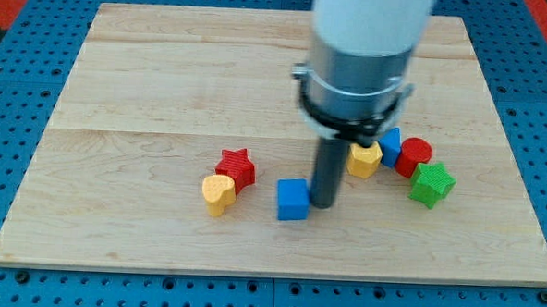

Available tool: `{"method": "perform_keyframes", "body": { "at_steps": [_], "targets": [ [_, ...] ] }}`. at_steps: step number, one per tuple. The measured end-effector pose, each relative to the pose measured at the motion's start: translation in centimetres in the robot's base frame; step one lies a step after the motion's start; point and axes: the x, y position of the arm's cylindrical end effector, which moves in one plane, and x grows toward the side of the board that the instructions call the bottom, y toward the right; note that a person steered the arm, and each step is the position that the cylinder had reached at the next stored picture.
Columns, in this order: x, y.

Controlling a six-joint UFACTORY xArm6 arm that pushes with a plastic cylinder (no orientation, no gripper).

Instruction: Push the green star to the right side of the blue cube

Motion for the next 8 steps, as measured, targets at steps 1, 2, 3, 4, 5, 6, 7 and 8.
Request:
{"method": "perform_keyframes", "body": {
  "at_steps": [1,2,3,4,5,6,7,8],
  "targets": [
    [0.0,-2.1],
    [1.0,7.2],
    [2.4,18.1],
    [-1.0,20.5],
    [-2.2,19.0],
    [-2.2,14.7],
    [-2.2,10.3],
    [-2.0,4.5]
  ]
}}
